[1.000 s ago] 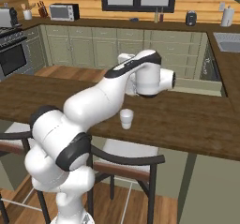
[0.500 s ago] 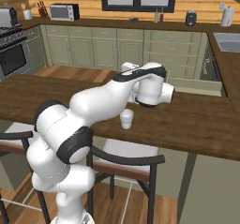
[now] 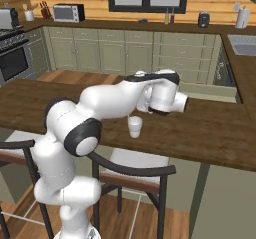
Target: Take a straw from the drawer in front and place it inside the glass cup on the dining counter.
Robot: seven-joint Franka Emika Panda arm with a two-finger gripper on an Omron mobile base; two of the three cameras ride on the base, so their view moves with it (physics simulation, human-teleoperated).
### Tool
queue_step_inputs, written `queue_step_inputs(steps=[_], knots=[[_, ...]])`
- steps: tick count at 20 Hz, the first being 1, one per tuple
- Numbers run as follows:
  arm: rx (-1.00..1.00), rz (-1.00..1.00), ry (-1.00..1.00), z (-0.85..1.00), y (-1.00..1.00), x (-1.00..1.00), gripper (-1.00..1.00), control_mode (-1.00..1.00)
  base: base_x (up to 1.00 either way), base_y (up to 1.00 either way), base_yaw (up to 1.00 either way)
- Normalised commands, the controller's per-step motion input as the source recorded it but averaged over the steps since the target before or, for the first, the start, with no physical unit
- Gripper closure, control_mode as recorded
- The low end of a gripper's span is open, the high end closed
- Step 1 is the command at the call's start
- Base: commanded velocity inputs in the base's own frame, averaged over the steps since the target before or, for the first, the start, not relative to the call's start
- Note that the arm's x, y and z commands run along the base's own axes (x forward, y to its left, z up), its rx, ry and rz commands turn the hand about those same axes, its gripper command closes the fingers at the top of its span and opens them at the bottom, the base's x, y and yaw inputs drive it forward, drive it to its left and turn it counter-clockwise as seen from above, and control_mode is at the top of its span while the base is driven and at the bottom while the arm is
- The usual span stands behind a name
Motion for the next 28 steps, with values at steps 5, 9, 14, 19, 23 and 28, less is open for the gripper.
queue_step_inputs(steps=[5,9,14,19,23,28], knots=[[-0.01,0.0,0.03,-0.29,-0.23,0.25,1.0,-1.0,0.0,0.0,0.0],[0.0,0.0,0.03,-0.24,-0.01,0.31,1.0,-1.0,0.0,0.0,0.0],[0.0,0.0,0.02,-0.24,0.0,0.32,1.0,-1.0,0.0,0.0,0.0],[0.0,0.0,0.01,-0.23,0.0,0.19,1.0,-1.0,0.0,0.0,0.0],[0.0,0.0,0.01,-0.16,0.06,0.3,1.0,-1.0,0.0,0.0,0.0],[0.0,0.0,0.0,-0.04,0.11,0.4,1.0,-1.0,0.0,0.0,0.0]])
